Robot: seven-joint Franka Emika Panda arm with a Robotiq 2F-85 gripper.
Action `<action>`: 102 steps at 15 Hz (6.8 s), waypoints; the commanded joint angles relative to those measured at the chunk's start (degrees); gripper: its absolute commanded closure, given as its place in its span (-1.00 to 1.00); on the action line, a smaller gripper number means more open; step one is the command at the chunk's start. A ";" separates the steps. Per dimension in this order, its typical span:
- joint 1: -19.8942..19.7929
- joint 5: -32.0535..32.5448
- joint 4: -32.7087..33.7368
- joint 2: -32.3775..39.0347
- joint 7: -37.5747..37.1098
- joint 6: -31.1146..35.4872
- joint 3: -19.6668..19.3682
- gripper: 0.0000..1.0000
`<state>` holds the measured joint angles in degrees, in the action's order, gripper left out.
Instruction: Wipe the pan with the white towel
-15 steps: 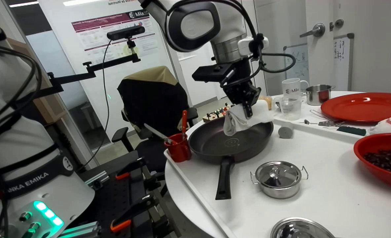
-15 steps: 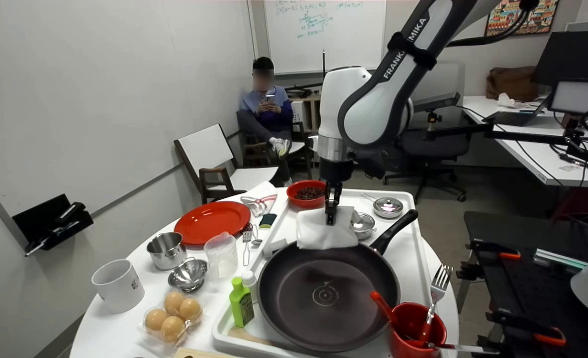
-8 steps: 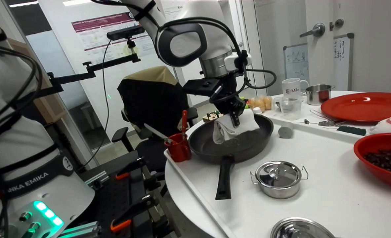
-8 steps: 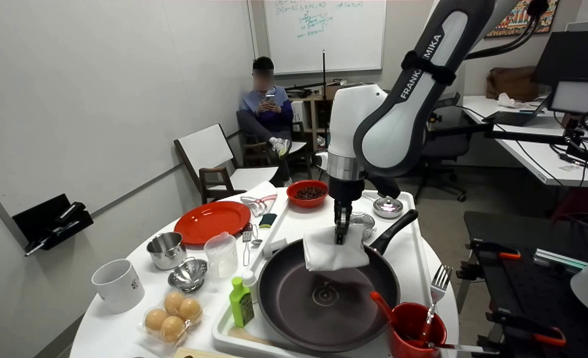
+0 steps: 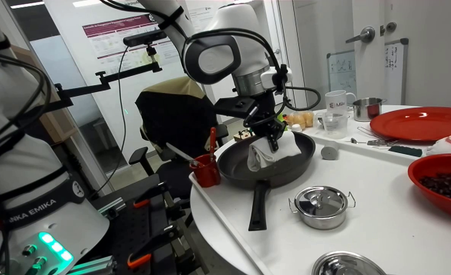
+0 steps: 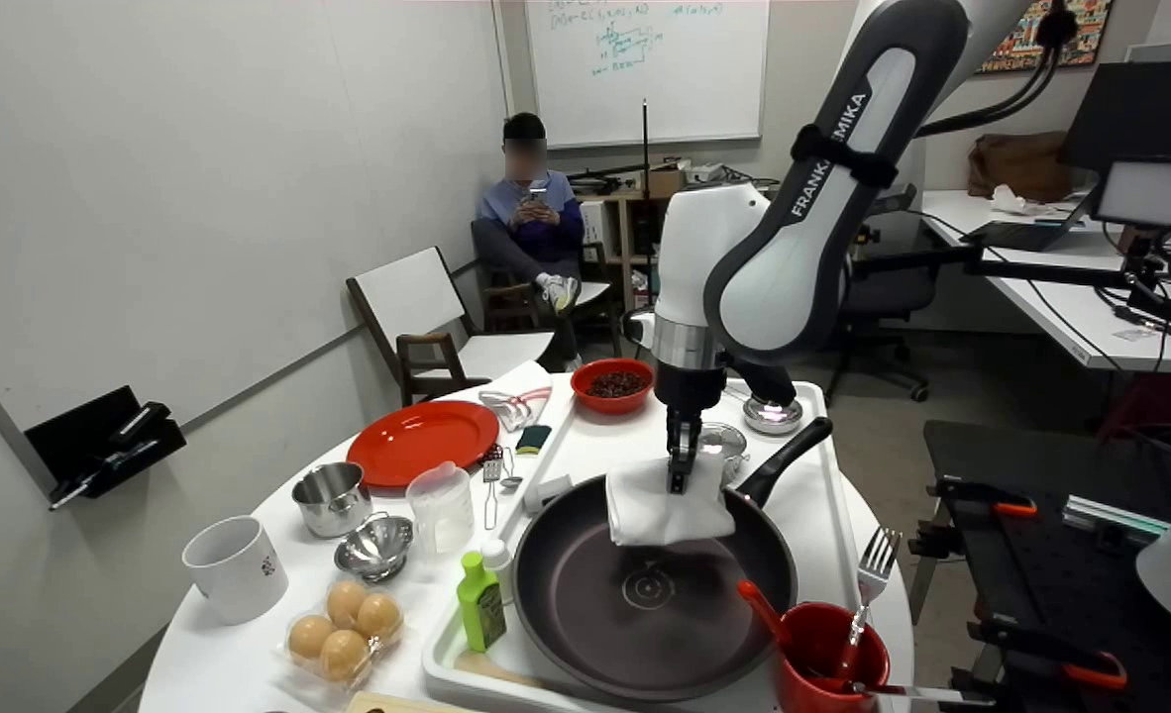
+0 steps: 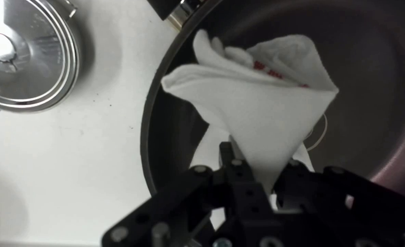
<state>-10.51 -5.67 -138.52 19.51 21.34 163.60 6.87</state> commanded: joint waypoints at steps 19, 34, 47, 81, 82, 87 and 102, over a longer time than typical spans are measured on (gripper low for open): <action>4.69 8.05 -3.04 9.84 -3.74 15.05 5.07 0.83; 13.97 13.95 -1.35 10.37 -4.91 17.84 -1.03 0.83; 15.70 13.56 7.93 15.69 -7.39 16.23 -6.24 0.84; 17.38 21.61 -11.98 5.23 -4.69 17.64 -12.08 0.84; 17.25 21.73 -12.43 5.12 -4.59 17.59 -11.05 0.84; 17.56 21.86 -13.13 5.03 -4.21 17.41 -7.88 0.84; 20.77 20.27 -6.73 7.46 -6.48 21.54 -4.55 0.84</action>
<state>8.13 14.96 -147.62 25.78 16.32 183.51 3.21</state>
